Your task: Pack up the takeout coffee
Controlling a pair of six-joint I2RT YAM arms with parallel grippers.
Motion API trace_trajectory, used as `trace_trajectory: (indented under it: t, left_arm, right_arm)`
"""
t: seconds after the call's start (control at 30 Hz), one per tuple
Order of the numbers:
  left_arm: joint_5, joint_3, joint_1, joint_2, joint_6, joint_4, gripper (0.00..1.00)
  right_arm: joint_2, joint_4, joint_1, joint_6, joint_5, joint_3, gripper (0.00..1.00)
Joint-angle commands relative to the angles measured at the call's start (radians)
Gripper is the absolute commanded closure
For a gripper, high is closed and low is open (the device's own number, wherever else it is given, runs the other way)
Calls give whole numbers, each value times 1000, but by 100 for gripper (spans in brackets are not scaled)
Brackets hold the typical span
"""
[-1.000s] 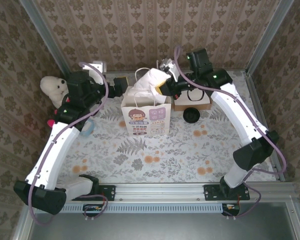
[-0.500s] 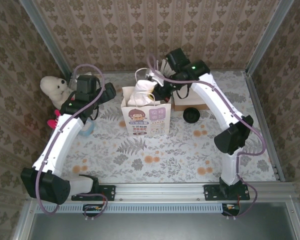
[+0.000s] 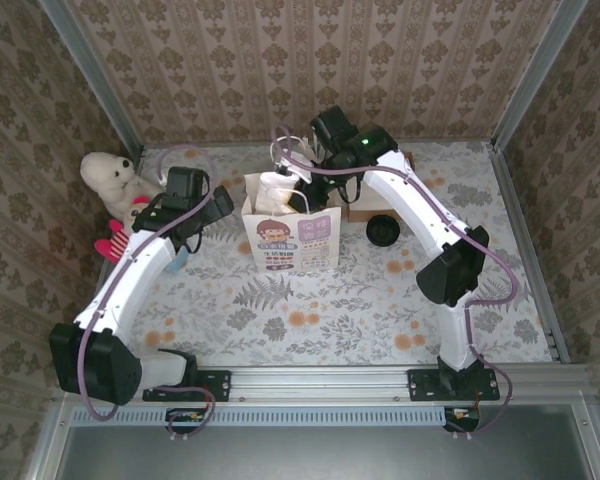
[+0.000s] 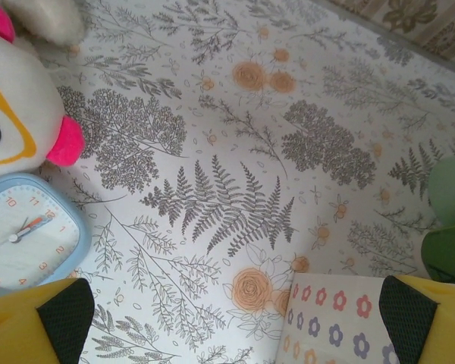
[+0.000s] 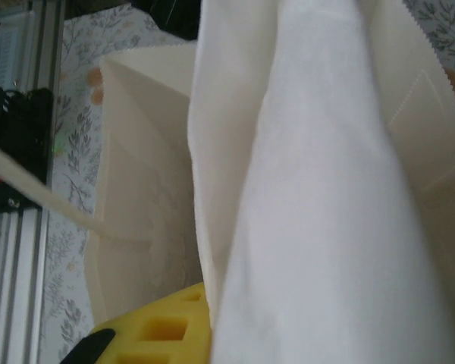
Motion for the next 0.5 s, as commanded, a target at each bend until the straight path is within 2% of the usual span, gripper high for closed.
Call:
trace_trajectory:
  t: [0.0,0.13,0.33,0.47]
  left_arm:
    - [19,-13,-2,11,-16,6,0]
    - [31,-11,-7,29,-9,24,0]
    - [33,-3,-16,58,-13,8,0]
    - [31,-6,-31,70,-25,-4,0]
  right_arm:
    - [19,19,7,-19,2,41,64]
    - [2,11,7,-33,23,49,53]
    - [-45,13,0,-4,31,48,50]
    - [-108,61,-19,74,33,7,43]
